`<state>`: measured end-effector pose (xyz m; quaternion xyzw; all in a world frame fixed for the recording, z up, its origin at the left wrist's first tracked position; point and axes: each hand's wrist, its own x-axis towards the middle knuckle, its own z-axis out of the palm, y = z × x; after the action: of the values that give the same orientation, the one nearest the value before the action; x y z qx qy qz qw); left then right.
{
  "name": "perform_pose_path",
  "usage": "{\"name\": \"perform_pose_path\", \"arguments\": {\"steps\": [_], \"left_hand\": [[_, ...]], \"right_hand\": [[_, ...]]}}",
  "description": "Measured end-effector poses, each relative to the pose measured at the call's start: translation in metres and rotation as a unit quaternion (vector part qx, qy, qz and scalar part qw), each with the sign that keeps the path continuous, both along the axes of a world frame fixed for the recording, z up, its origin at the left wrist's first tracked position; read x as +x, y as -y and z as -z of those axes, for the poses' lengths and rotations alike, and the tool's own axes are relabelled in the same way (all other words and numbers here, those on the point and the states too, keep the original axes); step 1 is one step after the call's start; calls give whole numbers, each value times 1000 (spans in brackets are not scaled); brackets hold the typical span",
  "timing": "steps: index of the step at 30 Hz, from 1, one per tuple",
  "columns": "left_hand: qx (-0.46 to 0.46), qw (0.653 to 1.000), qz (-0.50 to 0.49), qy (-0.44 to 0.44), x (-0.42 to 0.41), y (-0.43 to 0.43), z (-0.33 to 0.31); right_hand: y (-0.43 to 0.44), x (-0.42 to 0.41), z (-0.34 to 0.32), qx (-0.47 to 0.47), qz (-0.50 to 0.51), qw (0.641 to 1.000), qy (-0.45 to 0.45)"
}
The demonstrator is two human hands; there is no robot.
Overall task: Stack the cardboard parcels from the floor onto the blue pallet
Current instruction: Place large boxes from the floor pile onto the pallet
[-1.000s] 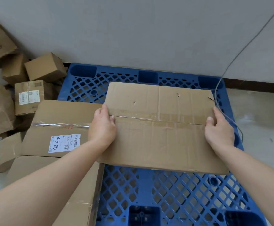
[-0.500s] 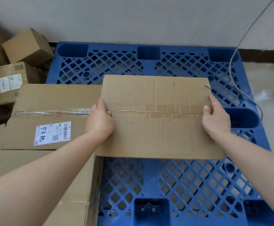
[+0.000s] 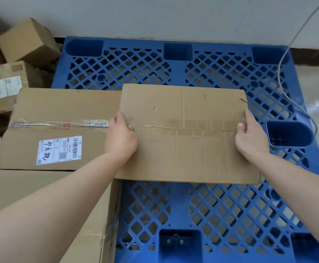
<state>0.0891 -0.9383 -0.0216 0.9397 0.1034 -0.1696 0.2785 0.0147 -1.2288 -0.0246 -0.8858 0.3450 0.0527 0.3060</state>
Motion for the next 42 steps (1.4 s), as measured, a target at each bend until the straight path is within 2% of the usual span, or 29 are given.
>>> {"name": "perform_pose_path", "arguments": {"steps": [5, 11, 19, 25, 33, 42], "left_hand": [[-18, 1000, -2, -23, 4, -2, -25], [-66, 997, -20, 20, 9, -22, -85], [-76, 993, -76, 55, 36, -94, -142], [-64, 990, -92, 81, 60, -171, -170], [-63, 988, -106, 96, 90, -314, -184], [-64, 986, -127, 81, 113, -469, -211]], "right_hand": [[-22, 13, -23, -25, -21, 999, -35], [-62, 27, -70, 3, -52, 998, -22], [-138, 73, -137, 38, -83, 995, 33], [-227, 108, -169, 54, -102, 991, 67], [-377, 144, -185, 72, -135, 985, 75], [-538, 185, -208, 76, -154, 982, 84]]}}
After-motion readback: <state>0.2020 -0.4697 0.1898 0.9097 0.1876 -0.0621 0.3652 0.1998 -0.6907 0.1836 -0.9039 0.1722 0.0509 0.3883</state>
